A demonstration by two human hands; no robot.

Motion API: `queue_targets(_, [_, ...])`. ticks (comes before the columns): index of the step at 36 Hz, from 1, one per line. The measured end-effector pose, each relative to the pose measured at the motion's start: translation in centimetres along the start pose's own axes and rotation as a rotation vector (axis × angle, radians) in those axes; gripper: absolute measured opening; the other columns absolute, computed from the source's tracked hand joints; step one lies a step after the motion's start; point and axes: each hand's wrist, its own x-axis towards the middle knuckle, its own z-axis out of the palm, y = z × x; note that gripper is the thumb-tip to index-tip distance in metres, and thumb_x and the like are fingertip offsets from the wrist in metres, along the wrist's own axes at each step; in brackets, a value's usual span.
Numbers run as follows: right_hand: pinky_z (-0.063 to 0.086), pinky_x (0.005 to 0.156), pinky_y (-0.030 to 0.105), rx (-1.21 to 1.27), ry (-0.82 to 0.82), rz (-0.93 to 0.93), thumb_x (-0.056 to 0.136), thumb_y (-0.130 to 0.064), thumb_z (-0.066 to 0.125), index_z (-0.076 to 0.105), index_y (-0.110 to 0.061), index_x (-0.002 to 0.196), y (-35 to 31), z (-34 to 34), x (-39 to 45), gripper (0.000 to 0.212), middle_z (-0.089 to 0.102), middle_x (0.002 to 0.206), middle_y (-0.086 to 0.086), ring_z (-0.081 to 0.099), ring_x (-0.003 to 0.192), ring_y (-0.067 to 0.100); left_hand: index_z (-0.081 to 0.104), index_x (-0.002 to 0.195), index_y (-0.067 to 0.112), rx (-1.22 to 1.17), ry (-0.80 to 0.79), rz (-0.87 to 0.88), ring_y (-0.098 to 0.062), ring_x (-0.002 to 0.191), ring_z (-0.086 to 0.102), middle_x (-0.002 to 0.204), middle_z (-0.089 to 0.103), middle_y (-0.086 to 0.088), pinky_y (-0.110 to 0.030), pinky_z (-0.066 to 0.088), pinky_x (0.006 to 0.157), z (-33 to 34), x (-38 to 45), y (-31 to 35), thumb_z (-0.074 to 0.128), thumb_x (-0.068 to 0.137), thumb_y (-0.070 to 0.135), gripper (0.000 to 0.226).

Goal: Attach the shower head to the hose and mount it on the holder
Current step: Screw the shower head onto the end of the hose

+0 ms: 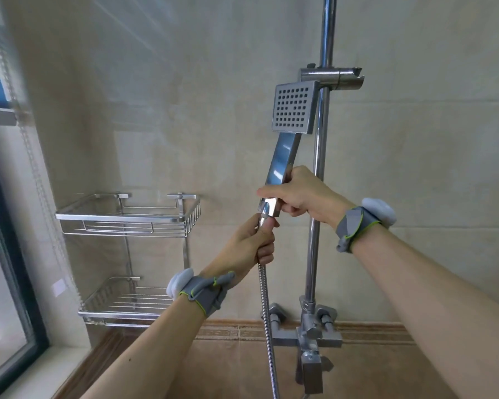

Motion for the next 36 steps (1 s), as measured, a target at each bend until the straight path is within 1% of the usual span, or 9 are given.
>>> queue_targets(6, [0.021, 0.037, 0.018, -0.03, 0.121, 0.037, 0.077, -0.006, 0.068, 0.058, -0.005, 0.069, -0.1, 0.8, 0.2, 0.013, 0.048, 0.054, 0.011, 0.025, 0.032, 0.014, 0.046, 0.1, 0.009, 0.052, 0.043, 0.012, -0.011, 0.051, 0.022, 0.063, 0.024, 0.003, -0.025, 0.02, 0.05, 1.0, 0.3, 0.5, 0.039, 0.101, 0.027, 0.02])
queue_targets(9, [0.023, 0.037, 0.018, -0.005, 0.156, 0.055, 0.079, -0.005, 0.059, 0.062, -0.003, 0.068, -0.3, 1.5, 0.2, 0.011, 0.075, 0.074, 0.014, 0.03, 0.031, 0.013, 0.041, 0.098, 0.009, 0.125, 0.108, 0.027, -0.009, 0.046, 0.024, 0.058, 0.028, 0.005, -0.025, 0.02, 0.047, 1.5, 0.8, 0.5, 0.039, 0.101, 0.022, 0.014])
queue_targets(11, [0.025, 0.037, 0.019, 0.01, 0.161, 0.062, 0.081, -0.003, 0.055, 0.061, -0.005, 0.069, -0.4, 1.8, 0.2, 0.014, 0.079, 0.083, 0.016, 0.035, 0.032, 0.013, 0.037, 0.095, 0.009, 0.152, 0.131, 0.04, -0.007, 0.043, 0.025, 0.06, 0.029, 0.005, -0.021, 0.021, 0.044, 1.6, 1.0, 0.4, 0.039, 0.101, 0.022, 0.014])
queue_targets(18, [0.03, 0.035, 0.017, -0.061, 0.197, 0.06, 0.085, -0.011, 0.061, 0.073, 0.004, 0.085, -0.5, 2.4, 0.5, 0.019, 0.078, 0.08, 0.011, 0.042, 0.036, 0.015, 0.036, 0.096, 0.012, 0.271, 0.185, 0.112, -0.004, 0.039, 0.032, 0.062, 0.033, 0.003, -0.018, 0.029, 0.04, 1.3, 1.4, 0.3, 0.04, 0.1, 0.027, 0.016])
queue_targets(21, [0.031, 0.036, 0.019, -0.08, 0.171, 0.034, 0.09, -0.028, 0.066, 0.069, -0.002, 0.079, -0.7, 2.4, 0.8, 0.029, 0.077, 0.078, 0.009, 0.047, 0.039, 0.016, 0.034, 0.088, 0.009, 0.256, 0.171, 0.121, -0.006, 0.04, 0.025, 0.058, 0.028, 0.006, -0.019, 0.024, 0.039, 1.2, 1.5, 0.8, 0.038, 0.101, 0.026, 0.021])
queue_targets(24, [0.03, 0.038, 0.018, -0.146, 0.111, -0.006, 0.093, -0.045, 0.062, 0.066, -0.008, 0.079, -0.7, 2.3, 0.8, 0.039, 0.073, 0.073, 0.001, 0.046, 0.044, 0.015, 0.037, 0.097, 0.003, 0.21, 0.16, 0.115, -0.008, 0.041, 0.021, 0.054, 0.027, 0.01, -0.021, 0.02, 0.041, 1.1, 1.5, 0.9, 0.036, 0.101, 0.025, 0.023])
queue_targets(27, [0.027, 0.042, 0.021, -0.053, -0.027, -0.023, 0.095, -0.038, 0.061, 0.064, -0.007, 0.086, -0.8, 1.6, 0.5, 0.033, 0.07, 0.08, 0.011, 0.038, 0.044, 0.014, 0.038, 0.097, 0.008, 0.168, 0.141, 0.109, -0.009, 0.044, 0.02, 0.051, 0.028, 0.014, -0.026, 0.016, 0.046, 0.6, 1.3, 0.8, 0.036, 0.101, 0.025, 0.017])
queue_targets(32, [0.034, 0.042, 0.024, 0.066, -0.199, -0.026, 0.094, -0.02, 0.07, 0.063, 0.014, 0.111, -0.7, -0.1, 0.0, 0.038, 0.068, 0.111, 0.036, 0.054, 0.056, 0.021, 0.036, 0.096, 0.012, 0.158, 0.111, 0.097, -0.011, 0.048, 0.021, 0.058, 0.026, 0.006, -0.027, 0.017, 0.047, -0.1, 1.0, 0.6, 0.036, 0.101, 0.024, 0.013])
queue_targets(36, [0.038, 0.042, 0.024, 0.033, -0.158, -0.061, 0.083, -0.022, 0.083, 0.065, 0.009, 0.107, -0.6, -0.3, -0.2, 0.043, 0.071, 0.089, 0.028, 0.059, 0.055, 0.021, 0.036, 0.098, 0.01, 0.178, 0.106, 0.077, -0.008, 0.044, 0.024, 0.059, 0.027, 0.005, -0.026, 0.018, 0.047, 0.0, 1.1, 0.3, 0.036, 0.101, 0.019, 0.009])
